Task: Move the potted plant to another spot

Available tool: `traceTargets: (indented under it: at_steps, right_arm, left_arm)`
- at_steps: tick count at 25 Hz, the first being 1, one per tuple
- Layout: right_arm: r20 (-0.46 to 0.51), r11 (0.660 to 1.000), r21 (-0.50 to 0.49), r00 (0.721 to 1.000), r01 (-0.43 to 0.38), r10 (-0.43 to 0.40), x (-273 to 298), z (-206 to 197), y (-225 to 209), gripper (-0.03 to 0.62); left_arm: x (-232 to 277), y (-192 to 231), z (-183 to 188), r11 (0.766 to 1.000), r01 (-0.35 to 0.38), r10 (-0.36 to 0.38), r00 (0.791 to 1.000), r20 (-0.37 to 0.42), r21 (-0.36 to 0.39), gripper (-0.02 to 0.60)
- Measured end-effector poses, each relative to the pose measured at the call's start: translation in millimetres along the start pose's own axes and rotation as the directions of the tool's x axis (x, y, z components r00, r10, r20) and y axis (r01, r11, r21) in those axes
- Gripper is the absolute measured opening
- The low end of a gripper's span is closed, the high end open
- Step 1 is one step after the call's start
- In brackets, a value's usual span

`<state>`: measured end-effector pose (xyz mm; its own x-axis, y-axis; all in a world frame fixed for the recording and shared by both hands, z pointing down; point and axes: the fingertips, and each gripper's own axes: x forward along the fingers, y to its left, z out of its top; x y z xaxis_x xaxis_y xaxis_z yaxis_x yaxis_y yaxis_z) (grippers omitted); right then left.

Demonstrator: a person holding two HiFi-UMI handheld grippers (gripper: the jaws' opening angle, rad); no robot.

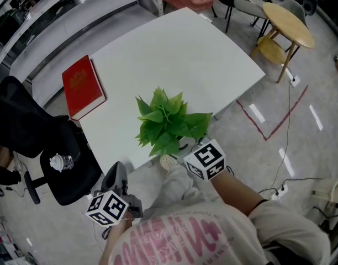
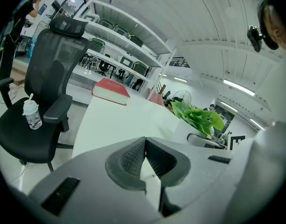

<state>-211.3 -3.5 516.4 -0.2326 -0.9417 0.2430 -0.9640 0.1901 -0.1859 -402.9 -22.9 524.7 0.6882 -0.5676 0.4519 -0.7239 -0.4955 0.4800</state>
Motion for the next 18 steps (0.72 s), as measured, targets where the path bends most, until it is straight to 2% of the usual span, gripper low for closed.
traceTargets:
  at_steps: [5, 9, 13, 18]
  right_arm:
    - [0.057, 1.0, -0.004, 0.998, 0.016, -0.016, -11.8, 21.8, -1.0, 0.495]
    - [0.103, 0.998, -0.045, 0.994, 0.038, -0.033, -31.2, 50.8, -6.8, 0.495]
    - [0.118, 0.995, -0.062, 0.99, 0.084, -0.077, -64.9, 80.1, -24.9, 0.495]
    - [0.126, 0.989, -0.038, 0.983, 0.141, -0.136, -120.3, 118.5, -57.3, 0.495]
  left_arm:
    - [-1.3, -5.1, 5.5, 1.0, 0.023, -0.023, 1.0, 0.019, 0.008, 0.003]
    - [4.1, -28.0, 17.6, 0.996, 0.078, -0.08, 0.996, 0.046, 0.035, 0.003]
    - [2.7, -69.8, 45.6, 0.987, 0.109, -0.126, 0.981, 0.146, 0.117, 0.002]
    - [7.0, -136.4, 66.1, 0.969, 0.191, -0.218, 0.96, 0.175, 0.157, 0.003]
